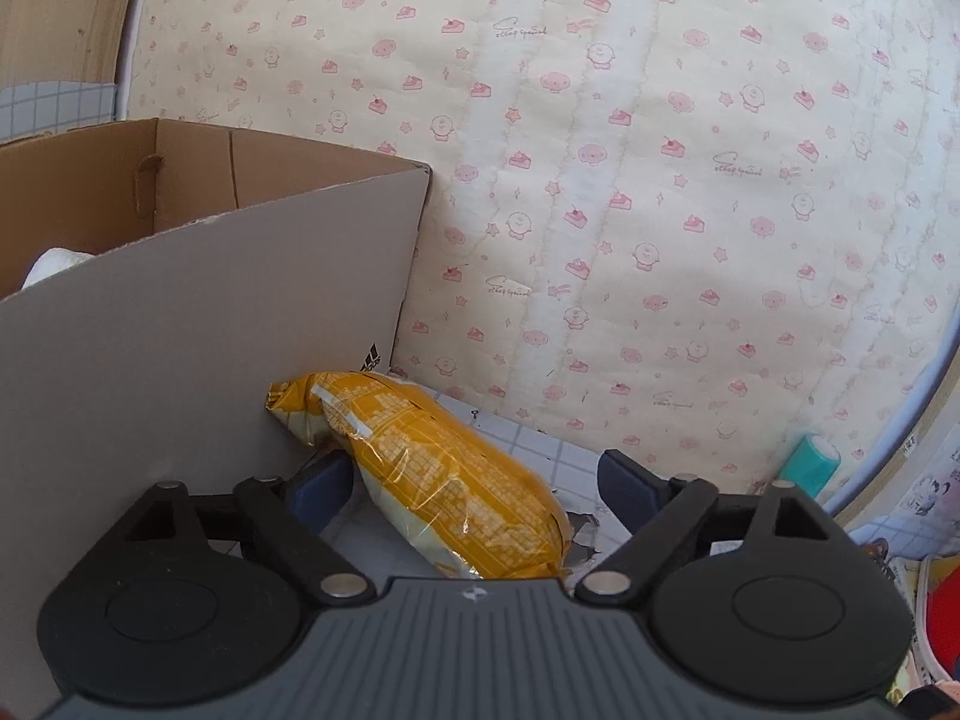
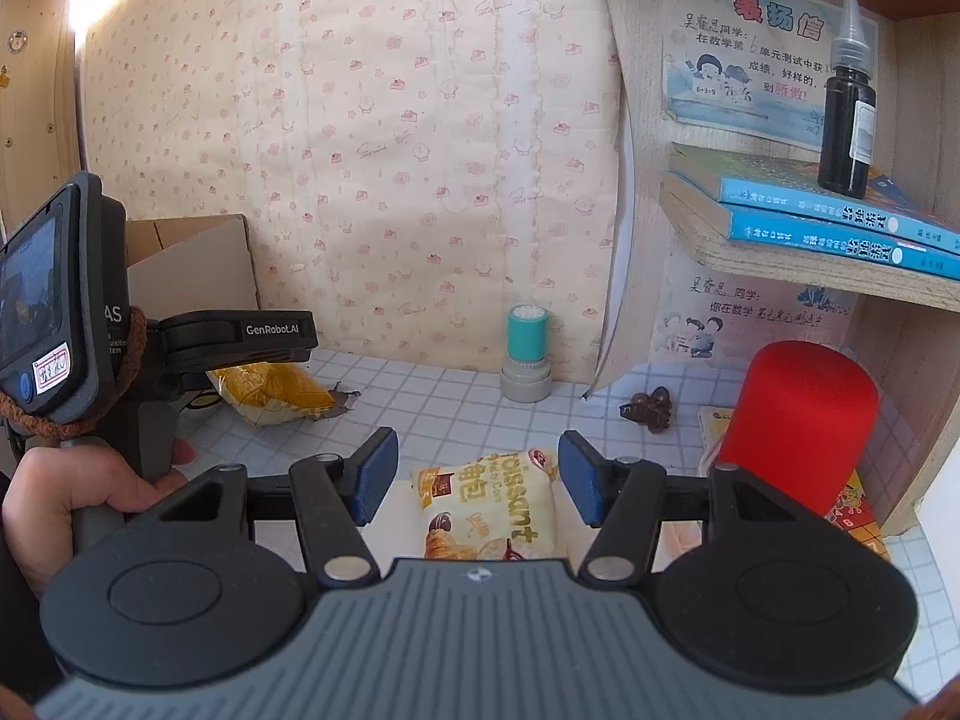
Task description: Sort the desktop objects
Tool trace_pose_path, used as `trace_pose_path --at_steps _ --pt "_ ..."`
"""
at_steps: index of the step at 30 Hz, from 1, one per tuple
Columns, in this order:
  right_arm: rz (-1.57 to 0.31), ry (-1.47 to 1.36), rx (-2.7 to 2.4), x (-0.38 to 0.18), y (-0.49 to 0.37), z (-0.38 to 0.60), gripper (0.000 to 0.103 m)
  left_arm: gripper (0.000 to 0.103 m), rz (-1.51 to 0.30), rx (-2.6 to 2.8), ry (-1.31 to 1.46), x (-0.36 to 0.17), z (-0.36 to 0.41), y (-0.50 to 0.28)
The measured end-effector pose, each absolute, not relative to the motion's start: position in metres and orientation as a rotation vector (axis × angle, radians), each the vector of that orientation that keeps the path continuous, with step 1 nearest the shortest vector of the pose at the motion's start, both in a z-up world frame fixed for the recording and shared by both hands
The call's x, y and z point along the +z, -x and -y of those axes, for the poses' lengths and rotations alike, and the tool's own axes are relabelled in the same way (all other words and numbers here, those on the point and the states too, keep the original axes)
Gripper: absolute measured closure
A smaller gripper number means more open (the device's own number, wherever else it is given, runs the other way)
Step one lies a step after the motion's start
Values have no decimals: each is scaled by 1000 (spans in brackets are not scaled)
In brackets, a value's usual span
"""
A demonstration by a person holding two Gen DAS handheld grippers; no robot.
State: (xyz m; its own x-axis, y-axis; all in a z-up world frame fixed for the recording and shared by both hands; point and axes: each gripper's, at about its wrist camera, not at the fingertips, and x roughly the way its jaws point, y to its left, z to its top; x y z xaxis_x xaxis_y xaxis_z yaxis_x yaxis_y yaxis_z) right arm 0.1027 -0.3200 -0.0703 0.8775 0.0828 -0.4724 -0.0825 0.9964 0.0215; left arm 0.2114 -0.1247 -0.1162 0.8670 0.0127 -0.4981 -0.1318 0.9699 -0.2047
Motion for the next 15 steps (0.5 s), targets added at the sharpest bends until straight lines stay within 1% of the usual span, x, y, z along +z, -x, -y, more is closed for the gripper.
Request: trace_pose_path --at_steps 7,9,11,14,15 --pt "-493 -18 95 -75 -105 326 45 9 -611 240 173 -119 138 -230" --pt "-502 -21 91 -78 -106 329 45 4 -619 274 166 -120 141 -234" --pt "-510 -23 90 -80 -105 333 45 6 -620 272 165 -123 140 -237" --pt "-523 -18 81 -83 -104 338 45 35 -615 207 166 -125 139 -233" --pt "-525 -20 81 -84 -104 339 44 39 -604 196 147 -124 142 -230"
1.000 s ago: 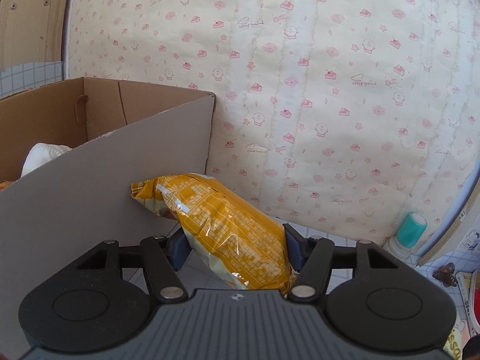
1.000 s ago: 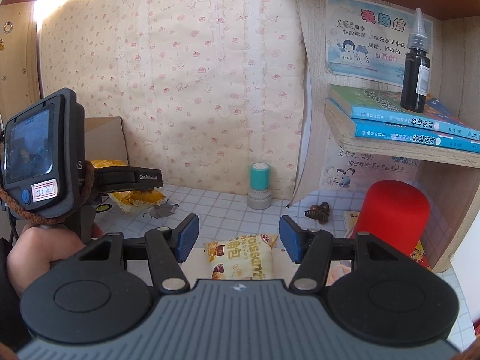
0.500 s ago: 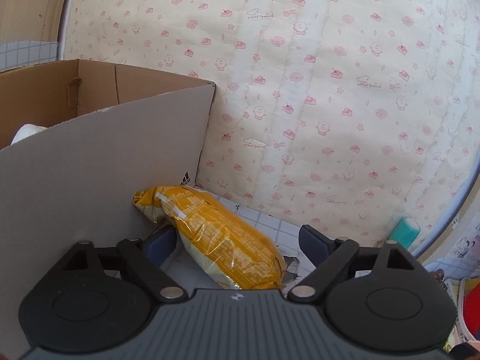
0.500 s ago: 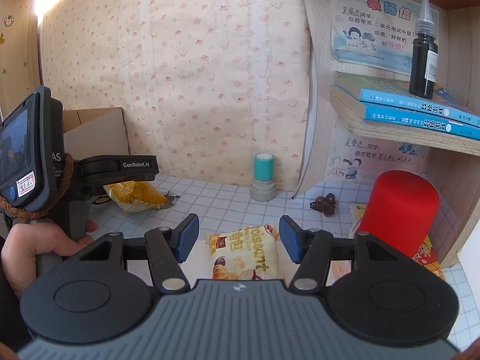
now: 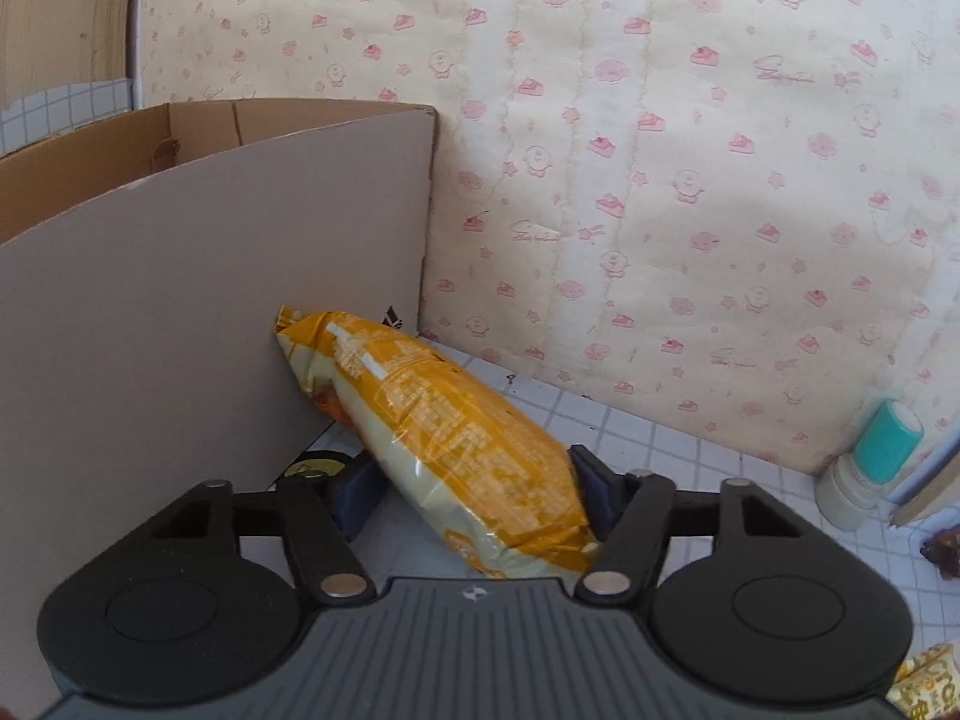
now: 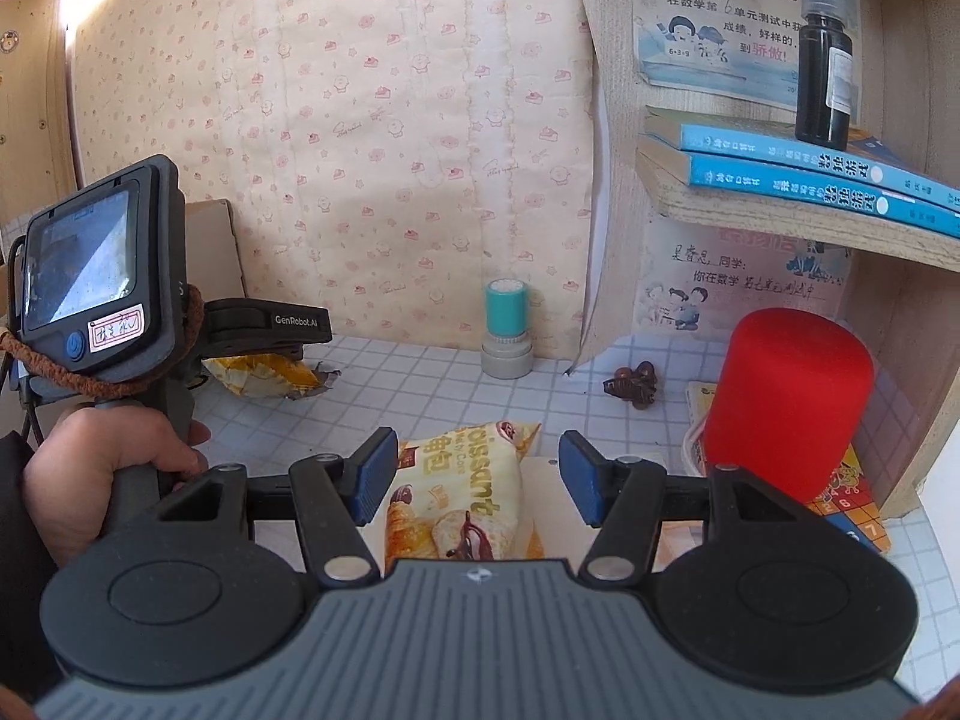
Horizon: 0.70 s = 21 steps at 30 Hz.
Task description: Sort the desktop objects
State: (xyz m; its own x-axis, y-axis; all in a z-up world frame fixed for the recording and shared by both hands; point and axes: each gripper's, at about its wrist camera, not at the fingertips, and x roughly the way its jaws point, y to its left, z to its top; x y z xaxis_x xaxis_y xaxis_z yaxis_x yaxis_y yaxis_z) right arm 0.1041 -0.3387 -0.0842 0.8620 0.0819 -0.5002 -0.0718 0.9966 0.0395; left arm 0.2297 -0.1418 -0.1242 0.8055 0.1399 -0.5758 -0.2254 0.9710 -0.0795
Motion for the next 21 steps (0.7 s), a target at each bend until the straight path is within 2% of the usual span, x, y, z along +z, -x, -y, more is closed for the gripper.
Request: trace_pose_path --at_steps 5,7,8,13,14,17,21 --pt "-555 24 88 -90 -110 332 43 46 -576 130 163 -121 128 -214" --pt "-565 45 79 -91 -115 327 37 47 -570 84 175 -118 123 -204" --pt "-568 57 70 -91 -118 325 29 47 -571 67 171 -117 122 -200" --pt "-639 91 67 -100 -137 313 28 47 -544 -7 136 -114 123 -185" --pt "-656 101 70 -104 -140 311 29 47 -539 -17 132 -113 122 -180" --pt "-678 96 71 -112 -143 309 45 47 -515 -41 107 -110 121 -168" --pt "-644 102 53 -110 -136 305 52 47 -496 -67 101 -105 118 -156"
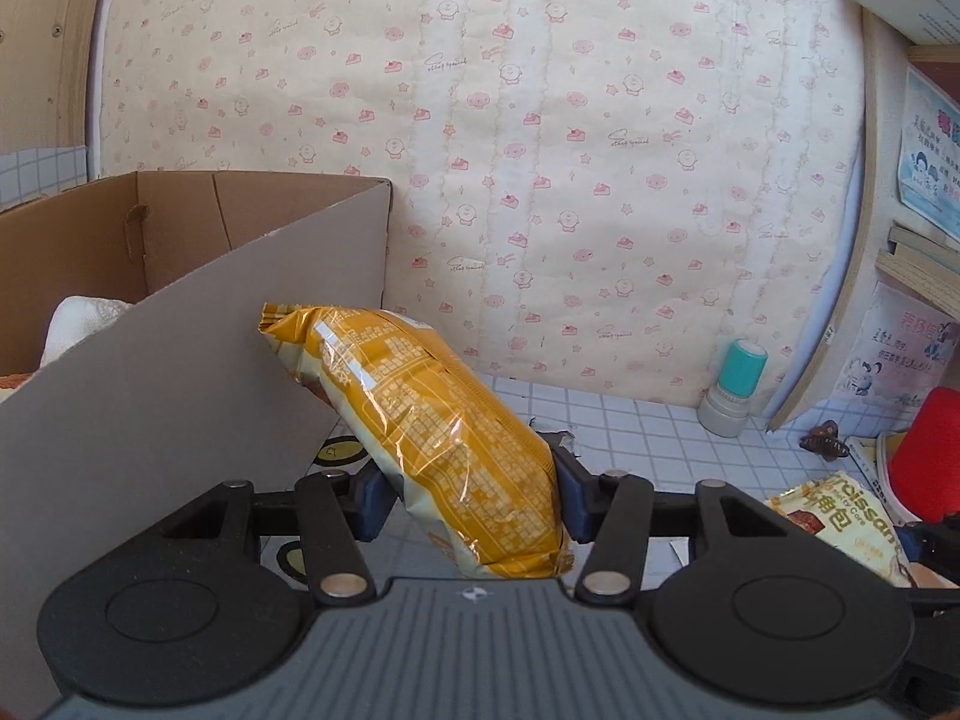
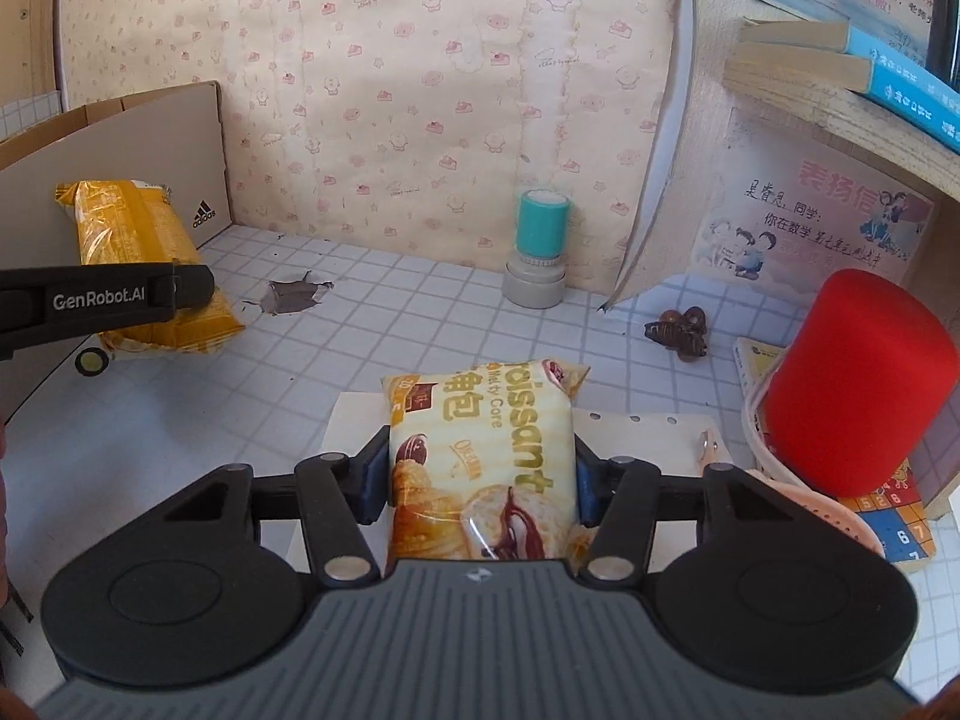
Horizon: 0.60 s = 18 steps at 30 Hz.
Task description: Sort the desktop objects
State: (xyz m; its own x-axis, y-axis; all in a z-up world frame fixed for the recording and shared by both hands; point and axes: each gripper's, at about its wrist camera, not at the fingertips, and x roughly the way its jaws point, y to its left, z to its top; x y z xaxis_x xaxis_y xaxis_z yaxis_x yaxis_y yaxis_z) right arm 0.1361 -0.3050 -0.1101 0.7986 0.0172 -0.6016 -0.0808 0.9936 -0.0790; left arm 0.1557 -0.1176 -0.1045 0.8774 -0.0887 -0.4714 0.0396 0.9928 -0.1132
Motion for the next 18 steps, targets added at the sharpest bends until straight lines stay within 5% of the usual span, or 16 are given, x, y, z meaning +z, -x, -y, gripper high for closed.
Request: trace_pose_path --at_steps 18 --pt "-463 97 16 -39 -74 284 53 47 -397 -118 106 -52 103 -93"
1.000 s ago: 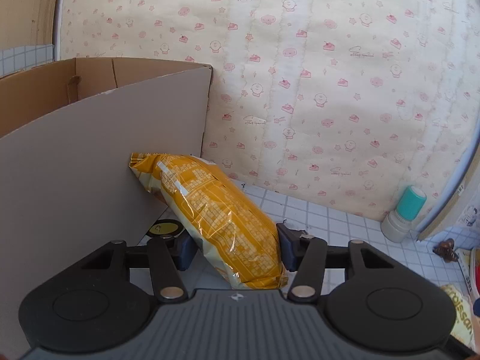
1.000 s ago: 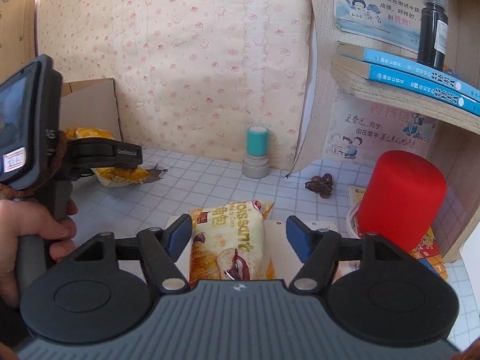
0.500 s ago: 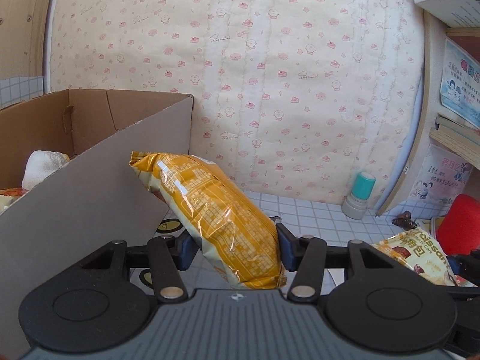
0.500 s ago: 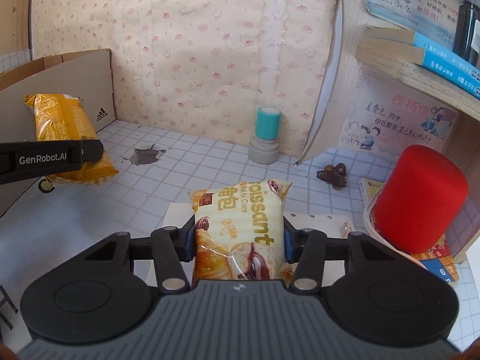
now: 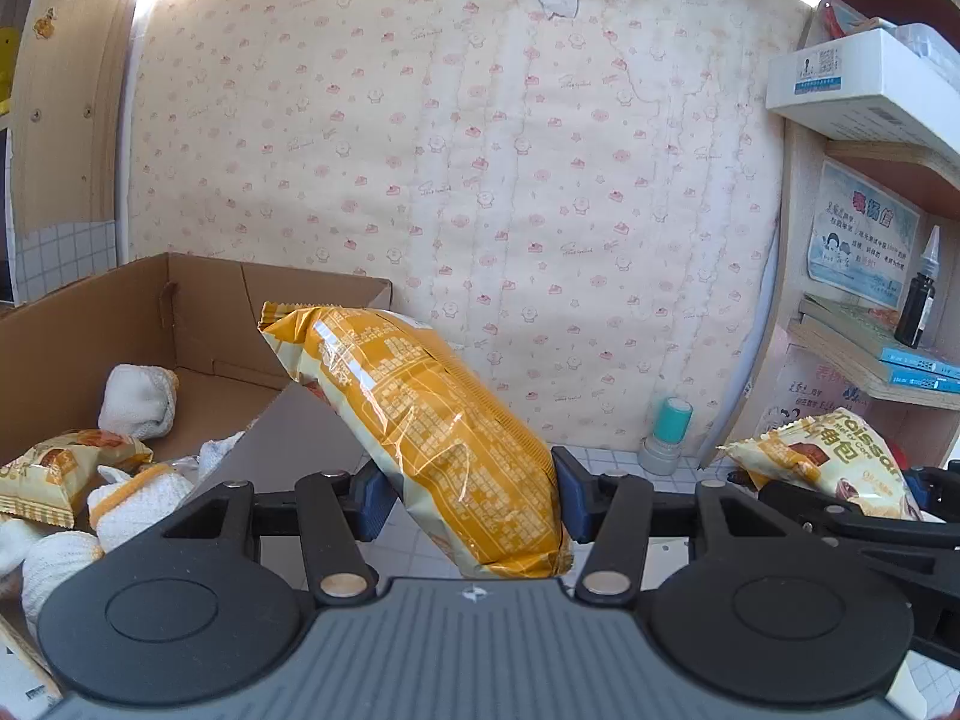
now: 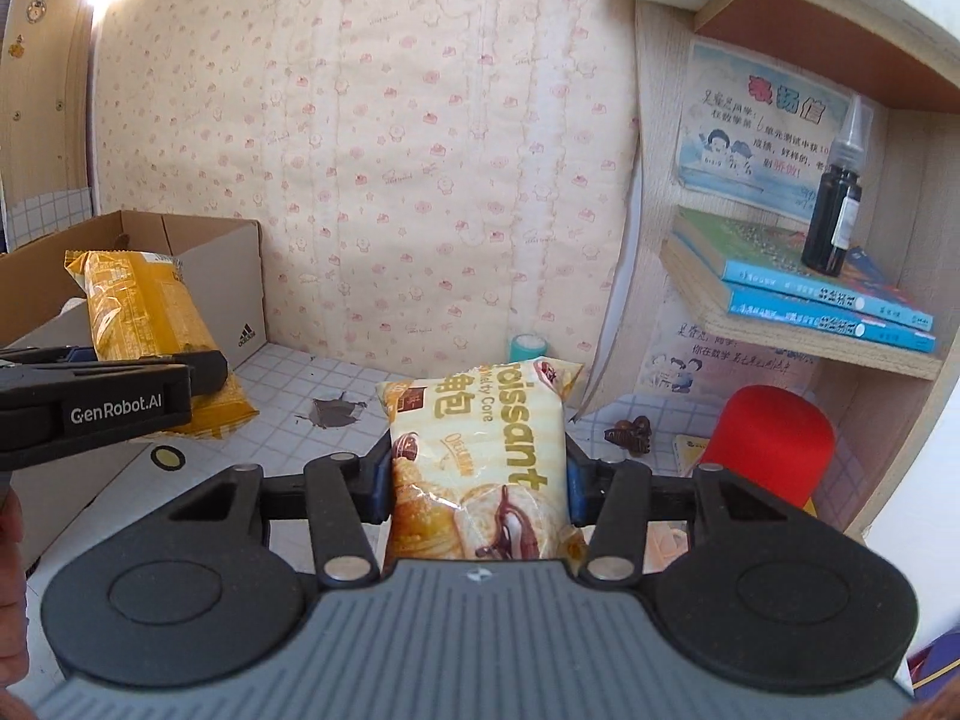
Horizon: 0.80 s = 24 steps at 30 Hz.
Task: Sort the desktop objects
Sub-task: 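Lift and carry the yellow bag and croissant packet over the box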
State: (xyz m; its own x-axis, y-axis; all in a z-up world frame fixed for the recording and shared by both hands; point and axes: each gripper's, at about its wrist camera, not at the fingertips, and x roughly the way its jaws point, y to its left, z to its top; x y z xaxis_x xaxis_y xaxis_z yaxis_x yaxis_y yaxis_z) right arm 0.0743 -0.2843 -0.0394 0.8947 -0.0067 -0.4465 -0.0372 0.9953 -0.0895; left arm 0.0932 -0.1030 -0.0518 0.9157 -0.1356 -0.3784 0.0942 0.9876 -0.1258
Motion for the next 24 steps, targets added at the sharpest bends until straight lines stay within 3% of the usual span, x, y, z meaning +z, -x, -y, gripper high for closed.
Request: trace_pose_path --at_steps 24 --pt "-330 157 122 15 -21 204 53 47 -269 -30 103 -8 23 -21"
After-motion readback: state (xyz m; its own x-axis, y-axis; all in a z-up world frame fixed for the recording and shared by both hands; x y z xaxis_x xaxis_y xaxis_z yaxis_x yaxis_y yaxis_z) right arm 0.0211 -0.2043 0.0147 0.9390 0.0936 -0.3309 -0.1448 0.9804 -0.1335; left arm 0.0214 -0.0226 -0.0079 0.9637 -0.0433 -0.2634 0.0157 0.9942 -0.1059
